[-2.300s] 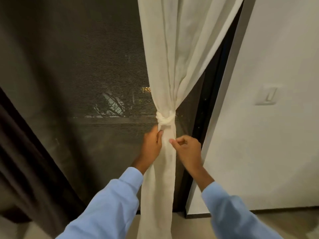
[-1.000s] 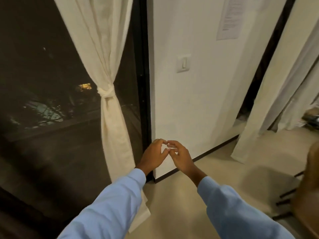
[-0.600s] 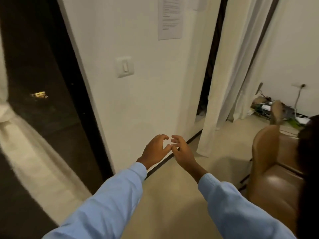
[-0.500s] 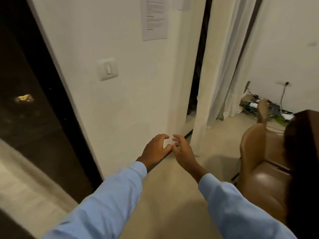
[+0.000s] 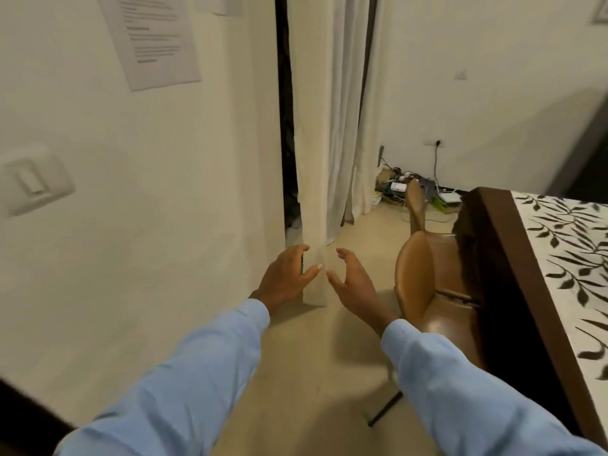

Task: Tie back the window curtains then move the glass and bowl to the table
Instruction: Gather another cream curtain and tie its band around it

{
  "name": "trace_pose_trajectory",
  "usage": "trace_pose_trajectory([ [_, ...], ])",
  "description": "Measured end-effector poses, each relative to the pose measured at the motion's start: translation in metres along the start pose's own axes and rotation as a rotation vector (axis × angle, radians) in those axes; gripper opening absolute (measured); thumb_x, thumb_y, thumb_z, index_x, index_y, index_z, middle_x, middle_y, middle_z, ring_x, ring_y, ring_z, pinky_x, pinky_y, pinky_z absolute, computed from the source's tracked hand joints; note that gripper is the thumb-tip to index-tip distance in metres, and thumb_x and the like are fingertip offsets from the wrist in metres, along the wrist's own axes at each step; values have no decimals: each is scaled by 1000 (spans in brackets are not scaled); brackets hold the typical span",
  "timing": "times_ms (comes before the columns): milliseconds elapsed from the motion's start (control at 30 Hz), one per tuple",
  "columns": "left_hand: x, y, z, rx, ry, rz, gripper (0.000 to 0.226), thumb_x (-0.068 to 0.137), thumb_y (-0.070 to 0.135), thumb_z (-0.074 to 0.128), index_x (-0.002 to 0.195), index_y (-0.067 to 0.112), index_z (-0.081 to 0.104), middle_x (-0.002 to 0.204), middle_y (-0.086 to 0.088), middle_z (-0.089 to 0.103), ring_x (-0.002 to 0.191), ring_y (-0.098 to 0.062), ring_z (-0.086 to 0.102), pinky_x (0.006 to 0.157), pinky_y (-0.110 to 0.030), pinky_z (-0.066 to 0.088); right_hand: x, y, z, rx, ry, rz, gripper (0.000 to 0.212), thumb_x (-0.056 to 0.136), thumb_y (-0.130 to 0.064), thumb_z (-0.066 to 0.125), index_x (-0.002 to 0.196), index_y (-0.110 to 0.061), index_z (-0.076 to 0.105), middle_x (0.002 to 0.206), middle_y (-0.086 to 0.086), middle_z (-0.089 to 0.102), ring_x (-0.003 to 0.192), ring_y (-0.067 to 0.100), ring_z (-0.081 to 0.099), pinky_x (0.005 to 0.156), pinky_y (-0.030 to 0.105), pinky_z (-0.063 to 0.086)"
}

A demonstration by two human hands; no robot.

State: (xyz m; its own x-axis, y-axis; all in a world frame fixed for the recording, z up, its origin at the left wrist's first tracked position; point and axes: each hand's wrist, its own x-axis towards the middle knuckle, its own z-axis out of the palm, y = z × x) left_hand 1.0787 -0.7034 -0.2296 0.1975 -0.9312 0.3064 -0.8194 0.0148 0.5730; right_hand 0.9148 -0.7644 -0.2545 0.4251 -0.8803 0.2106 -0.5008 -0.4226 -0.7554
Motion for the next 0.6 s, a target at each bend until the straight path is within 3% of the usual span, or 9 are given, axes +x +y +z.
trace_pose_trajectory([
  [367, 166, -30, 6, 36, -44, 141, 63, 88, 50, 58, 138, 16, 40, 140, -5, 47, 124, -23, 48, 100, -40, 44, 133, 10, -19, -86, 144, 48, 61, 95, -39, 59, 147, -21, 33, 149, 2, 43, 135, 21, 43, 111, 48, 38],
  [600, 261, -33, 33, 49, -26, 198, 61, 89, 45, 58, 138, 13, 41, 139, -6, 48, 123, -24, 49, 99, -34, 42, 225, 45, -31, -152, 151, 37, 59, 95, -40, 58, 146, -23, 34, 148, -2, 44, 134, 18, 43, 111, 47, 38],
])
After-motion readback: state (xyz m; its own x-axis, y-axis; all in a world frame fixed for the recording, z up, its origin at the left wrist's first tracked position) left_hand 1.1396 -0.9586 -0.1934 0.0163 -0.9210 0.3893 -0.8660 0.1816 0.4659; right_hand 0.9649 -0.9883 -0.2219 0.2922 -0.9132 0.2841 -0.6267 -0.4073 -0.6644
